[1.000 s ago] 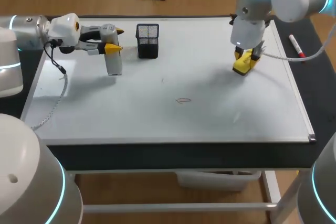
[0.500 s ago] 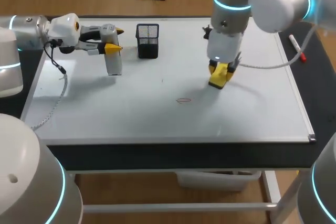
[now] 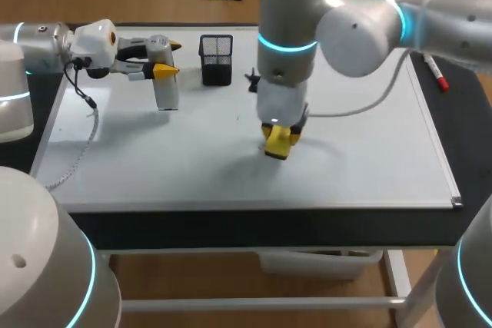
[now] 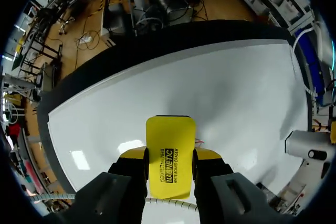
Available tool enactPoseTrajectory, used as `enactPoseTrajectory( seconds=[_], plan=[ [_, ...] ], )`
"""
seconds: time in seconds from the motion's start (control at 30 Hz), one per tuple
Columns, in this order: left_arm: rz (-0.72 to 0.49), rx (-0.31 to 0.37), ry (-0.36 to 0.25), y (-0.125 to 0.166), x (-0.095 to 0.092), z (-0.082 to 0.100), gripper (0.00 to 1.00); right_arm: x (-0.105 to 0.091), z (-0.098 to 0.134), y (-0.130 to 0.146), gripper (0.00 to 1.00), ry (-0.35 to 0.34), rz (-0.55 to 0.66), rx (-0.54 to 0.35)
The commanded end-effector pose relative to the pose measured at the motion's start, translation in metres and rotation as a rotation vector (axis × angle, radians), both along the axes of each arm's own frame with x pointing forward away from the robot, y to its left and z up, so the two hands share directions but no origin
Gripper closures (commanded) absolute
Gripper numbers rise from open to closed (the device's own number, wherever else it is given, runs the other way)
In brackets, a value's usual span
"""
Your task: Pick up the inspection probe, press it on each red-marked spot on the whiteboard one by one, put down the probe, pick up the eraser, and wipe off all the red marks.
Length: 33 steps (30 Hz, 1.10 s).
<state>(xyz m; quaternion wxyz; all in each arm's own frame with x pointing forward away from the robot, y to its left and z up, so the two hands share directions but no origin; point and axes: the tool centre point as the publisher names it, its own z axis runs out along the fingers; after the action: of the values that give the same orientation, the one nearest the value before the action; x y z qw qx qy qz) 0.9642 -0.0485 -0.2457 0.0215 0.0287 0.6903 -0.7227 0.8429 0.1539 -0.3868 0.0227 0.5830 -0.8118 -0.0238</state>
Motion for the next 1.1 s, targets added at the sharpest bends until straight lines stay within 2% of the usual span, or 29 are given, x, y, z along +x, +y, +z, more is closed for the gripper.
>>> enactPoseTrajectory(
  seconds=[0.03, 0.43, 1.1],
  plan=[
    [0.001, 0.002, 0.0, 0.0, -0.001, 0.002, 1.0, -0.001, -0.01, 0.021, 1.0, 0.003, 0.049, -0.033],
    [0.001, 0.002, 0.0, 0.0, -0.001, 0.002, 1.0, -0.001, -0.019, 0.041, 1.0, 0.01, 0.139, -0.056],
    [0.001, 0.002, 0.0, 0.0, -0.001, 0.002, 1.0, 0.004, -0.03, 0.041, 1.0, 0.036, 0.219, -0.046]
  ],
)
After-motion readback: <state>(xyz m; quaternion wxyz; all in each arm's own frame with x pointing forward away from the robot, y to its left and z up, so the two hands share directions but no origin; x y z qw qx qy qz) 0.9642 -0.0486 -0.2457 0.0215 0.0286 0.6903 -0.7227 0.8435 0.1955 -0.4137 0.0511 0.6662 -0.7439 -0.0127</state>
